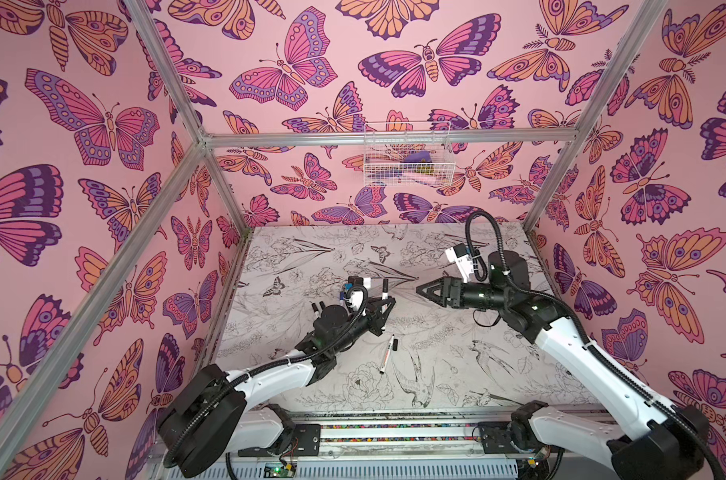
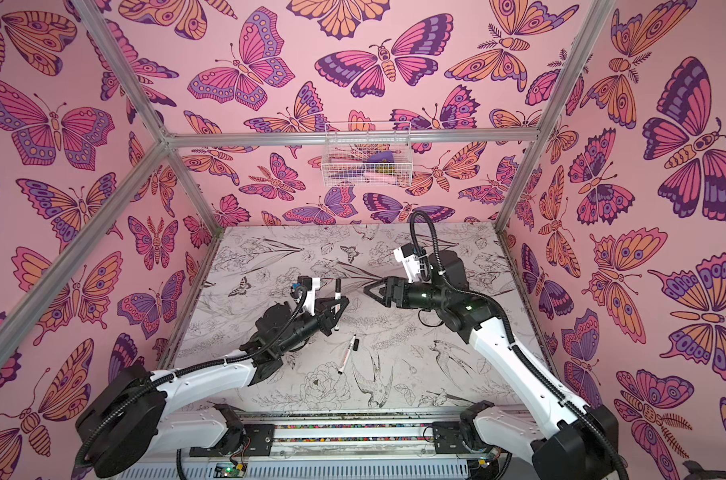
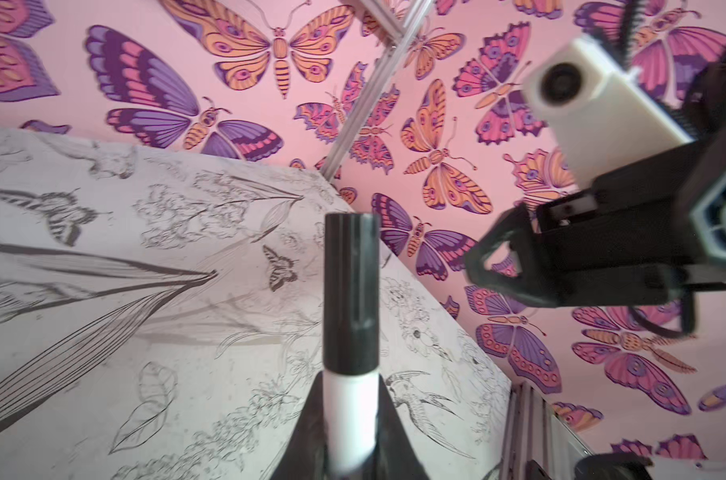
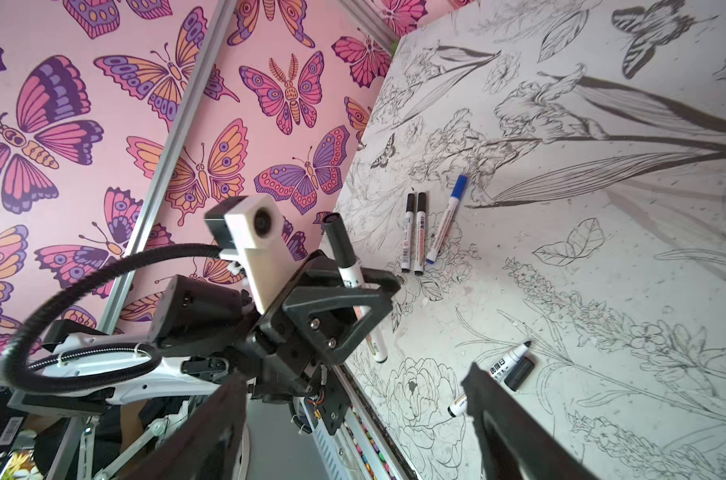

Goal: Insert the pens into the pen caps
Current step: 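Lower the capped marker beside the other markers and open the left gripper, then grasp an uncapped white marker near the loose black cap with the left gripper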

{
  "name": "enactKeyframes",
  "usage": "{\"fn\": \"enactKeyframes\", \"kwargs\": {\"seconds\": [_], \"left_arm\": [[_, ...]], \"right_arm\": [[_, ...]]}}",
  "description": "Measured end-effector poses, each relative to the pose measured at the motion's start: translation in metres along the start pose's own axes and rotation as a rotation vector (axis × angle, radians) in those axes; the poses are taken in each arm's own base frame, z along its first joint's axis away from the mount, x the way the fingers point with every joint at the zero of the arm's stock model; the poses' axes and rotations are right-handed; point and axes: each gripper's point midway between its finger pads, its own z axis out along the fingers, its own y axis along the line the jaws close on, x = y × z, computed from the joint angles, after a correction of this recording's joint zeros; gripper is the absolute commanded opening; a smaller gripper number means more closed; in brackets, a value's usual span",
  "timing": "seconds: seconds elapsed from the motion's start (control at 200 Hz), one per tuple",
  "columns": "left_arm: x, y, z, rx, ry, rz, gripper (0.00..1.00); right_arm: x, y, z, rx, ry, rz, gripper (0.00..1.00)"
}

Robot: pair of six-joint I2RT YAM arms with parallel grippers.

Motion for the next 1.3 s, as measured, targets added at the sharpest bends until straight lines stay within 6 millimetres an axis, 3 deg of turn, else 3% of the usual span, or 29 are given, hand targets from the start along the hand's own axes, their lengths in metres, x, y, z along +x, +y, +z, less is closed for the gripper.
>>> {"fn": "enactKeyframes", "kwargs": {"seconds": [0.215, 0.456, 0.531, 0.696, 0.726, 0.781, 0.911, 1.117, 1.297], "left_arm": [[0.014, 0.060, -0.007, -0.257, 0.043, -0.081, 0.00], [0.068, 0.118, -0.002, -0.474, 0.217, -0.102, 0.00], [0.086, 0.138, -0.002, -0.539, 0.273, -0.108, 0.06], [0.102, 0.167, -0.002, -0.667, 0.334, -0.096, 0.13], [0.102, 0.170, -0.003, -0.686, 0.338, -0.089, 0.14], [0.100, 0.175, -0.004, -0.722, 0.343, -0.073, 0.32], [0.093, 0.184, -0.009, -0.797, 0.343, -0.040, 0.52], [0.089, 0.187, -0.018, -0.839, 0.373, 0.004, 0.61], [0.063, 0.151, -0.014, -0.717, 0.356, 0.050, 0.62]], "right_arm": [[0.007, -0.021, 0.007, 0.047, 0.026, 0.055, 0.78], [0.017, -0.035, 0.013, 0.077, 0.061, 0.109, 0.76], [0.019, -0.037, 0.013, 0.084, 0.066, 0.114, 0.75], [0.025, -0.040, 0.010, 0.106, 0.082, 0.121, 0.74], [0.025, -0.040, 0.010, 0.108, 0.082, 0.119, 0.74], [0.026, -0.040, 0.008, 0.109, 0.081, 0.114, 0.74], [0.029, -0.039, 0.005, 0.108, 0.081, 0.106, 0.72], [0.032, -0.041, 0.005, 0.112, 0.086, 0.111, 0.70], [0.032, -0.042, 0.005, 0.115, 0.085, 0.108, 0.70]]}}
